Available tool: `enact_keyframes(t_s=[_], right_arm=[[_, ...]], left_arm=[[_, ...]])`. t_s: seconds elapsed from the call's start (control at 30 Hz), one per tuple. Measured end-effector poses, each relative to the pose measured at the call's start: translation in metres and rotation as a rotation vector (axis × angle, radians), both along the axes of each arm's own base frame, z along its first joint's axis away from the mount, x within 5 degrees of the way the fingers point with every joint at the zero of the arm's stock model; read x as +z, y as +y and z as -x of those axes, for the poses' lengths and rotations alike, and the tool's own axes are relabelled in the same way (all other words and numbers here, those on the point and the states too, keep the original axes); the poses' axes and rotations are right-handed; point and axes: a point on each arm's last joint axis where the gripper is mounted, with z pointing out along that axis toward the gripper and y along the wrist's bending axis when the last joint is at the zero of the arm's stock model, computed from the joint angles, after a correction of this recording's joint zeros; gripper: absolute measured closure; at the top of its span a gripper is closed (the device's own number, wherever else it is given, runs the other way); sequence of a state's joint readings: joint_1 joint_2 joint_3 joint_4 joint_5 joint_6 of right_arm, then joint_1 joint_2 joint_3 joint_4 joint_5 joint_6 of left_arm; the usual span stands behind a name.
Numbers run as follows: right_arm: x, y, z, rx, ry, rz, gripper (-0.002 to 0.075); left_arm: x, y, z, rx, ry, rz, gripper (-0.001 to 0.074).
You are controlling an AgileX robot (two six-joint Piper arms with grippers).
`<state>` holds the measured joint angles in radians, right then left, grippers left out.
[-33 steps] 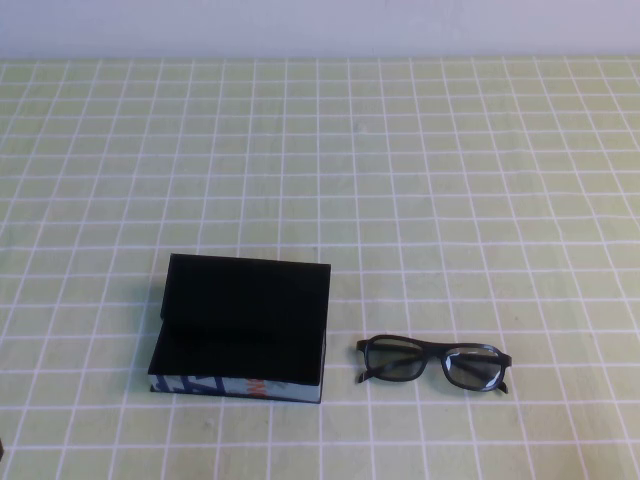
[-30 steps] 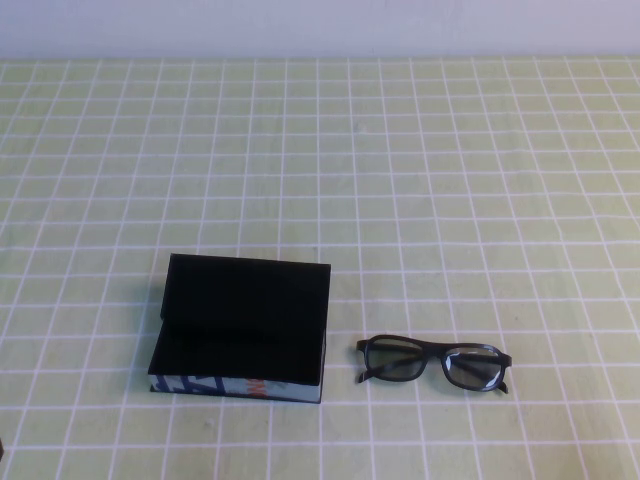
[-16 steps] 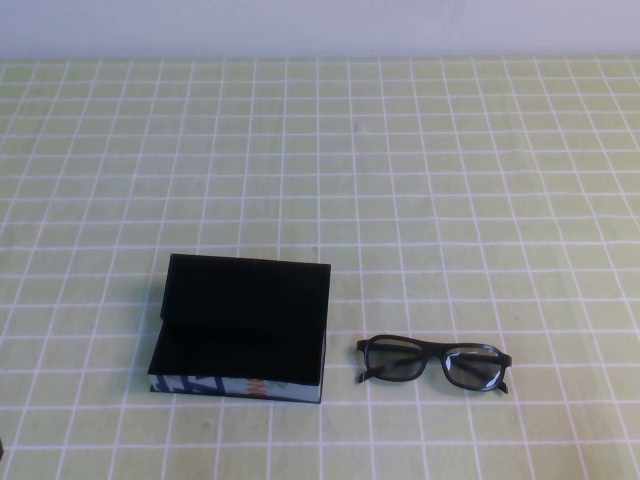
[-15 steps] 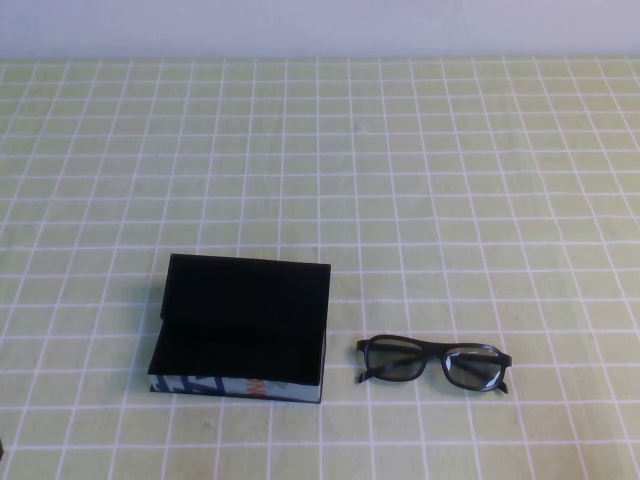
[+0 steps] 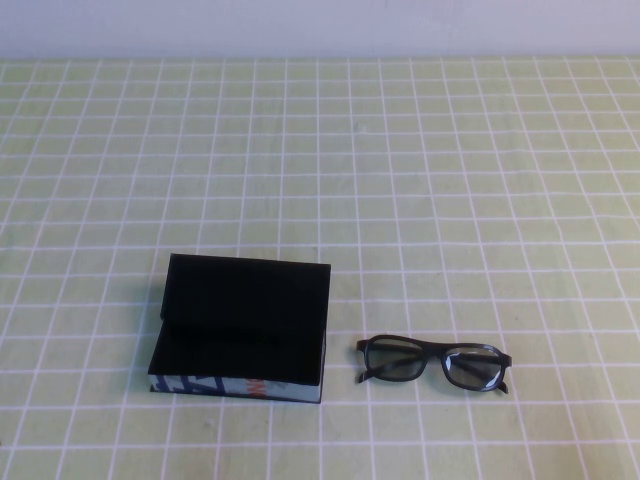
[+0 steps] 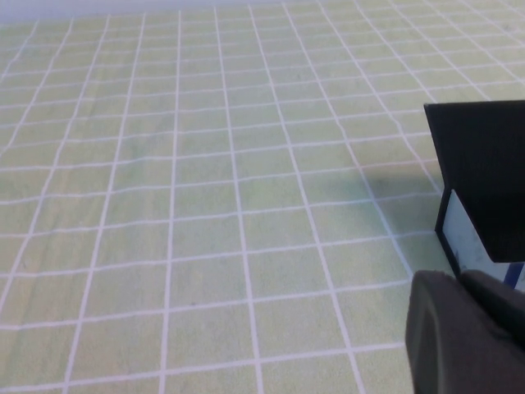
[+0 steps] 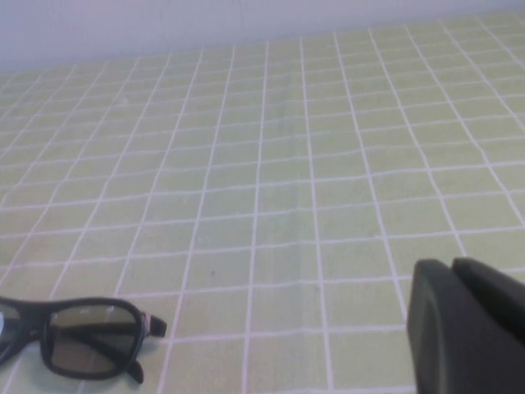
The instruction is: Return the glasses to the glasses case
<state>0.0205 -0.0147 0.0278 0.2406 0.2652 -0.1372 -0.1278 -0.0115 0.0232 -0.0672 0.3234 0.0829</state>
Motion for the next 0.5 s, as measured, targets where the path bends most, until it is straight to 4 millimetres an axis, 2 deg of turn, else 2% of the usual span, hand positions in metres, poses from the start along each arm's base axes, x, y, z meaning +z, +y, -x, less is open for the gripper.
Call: enact_keyframes(t_s=[0.23, 0.5], right_arm=[[0.019, -0.006, -0.002, -0.071, -0.215, -0.014, 0.0743], [0.055, -0.019, 0.007, -0.208, -0.616, -0.043, 0.0743]], left_arm=[[0.01, 0.0, -0.002, 0.009, -0.116, 0.019, 0.0738], [0.049, 0.004, 0.001, 0.039, -0.534, 0.139, 0.0738]])
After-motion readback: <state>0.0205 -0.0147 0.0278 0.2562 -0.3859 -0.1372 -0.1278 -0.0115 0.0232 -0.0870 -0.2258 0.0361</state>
